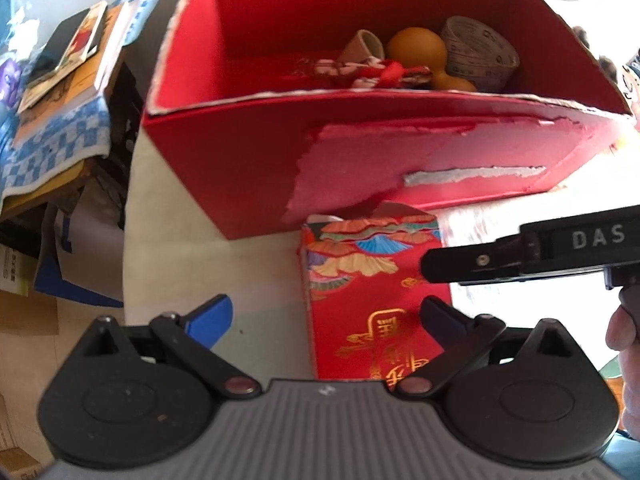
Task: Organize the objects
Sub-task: 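Lower the right gripper onto the red patterned gift box beside the box, then close the right gripper on the gift box and lift it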
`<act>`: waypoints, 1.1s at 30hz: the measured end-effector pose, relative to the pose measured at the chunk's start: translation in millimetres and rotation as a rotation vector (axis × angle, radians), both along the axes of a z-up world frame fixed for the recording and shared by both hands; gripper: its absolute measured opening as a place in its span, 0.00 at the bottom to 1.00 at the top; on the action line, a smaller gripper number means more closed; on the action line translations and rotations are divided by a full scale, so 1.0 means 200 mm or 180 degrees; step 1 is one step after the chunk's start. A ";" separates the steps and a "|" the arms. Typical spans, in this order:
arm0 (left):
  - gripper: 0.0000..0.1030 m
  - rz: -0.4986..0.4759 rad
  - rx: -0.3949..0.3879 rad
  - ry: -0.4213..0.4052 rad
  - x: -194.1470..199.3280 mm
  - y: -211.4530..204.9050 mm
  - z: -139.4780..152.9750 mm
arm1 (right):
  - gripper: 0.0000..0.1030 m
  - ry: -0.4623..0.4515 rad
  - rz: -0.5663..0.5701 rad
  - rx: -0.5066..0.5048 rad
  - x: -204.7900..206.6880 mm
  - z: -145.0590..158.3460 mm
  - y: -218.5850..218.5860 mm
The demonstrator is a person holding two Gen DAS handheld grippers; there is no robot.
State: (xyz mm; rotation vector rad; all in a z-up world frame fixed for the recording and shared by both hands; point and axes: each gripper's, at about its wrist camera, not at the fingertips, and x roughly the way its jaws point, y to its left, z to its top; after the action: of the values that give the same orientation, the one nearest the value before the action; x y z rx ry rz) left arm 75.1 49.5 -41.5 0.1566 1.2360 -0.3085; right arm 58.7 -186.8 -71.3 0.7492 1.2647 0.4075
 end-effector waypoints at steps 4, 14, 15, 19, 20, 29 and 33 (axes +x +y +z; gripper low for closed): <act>0.98 0.0020 -0.0018 0.0014 0.00 -0.02 0.00 | 0.43 0.0010 0.0045 0.0047 0.01 0.00 -0.01; 0.98 0.0016 -0.0077 0.0081 -0.02 -0.04 -0.01 | 0.44 0.0035 0.0066 0.0117 0.01 -0.02 0.01; 0.98 -0.0003 -0.0080 0.0091 -0.03 -0.04 -0.01 | 0.44 0.0039 0.0067 0.0133 0.00 -0.02 0.01; 0.98 -0.0070 -0.0070 0.0118 -0.04 -0.06 -0.01 | 0.44 0.0050 0.0110 0.0150 -0.02 -0.02 0.01; 0.97 -0.0085 -0.0072 0.0136 -0.04 -0.07 -0.02 | 0.44 0.0042 0.0126 0.0148 -0.03 -0.02 0.01; 0.82 -0.0129 -0.0032 0.0254 -0.08 -0.12 -0.05 | 0.40 0.0003 0.0179 0.0171 -0.05 -0.02 0.07; 0.82 -0.0177 -0.0012 0.0255 -0.11 -0.13 -0.05 | 0.40 0.0015 0.0120 0.0193 -0.09 -0.03 0.06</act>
State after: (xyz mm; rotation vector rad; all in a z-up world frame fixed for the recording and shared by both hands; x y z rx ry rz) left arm 53.9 22.8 -51.2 0.1769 1.3120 -0.3681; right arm 41.7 -174.6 -76.3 0.7789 1.2770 0.4768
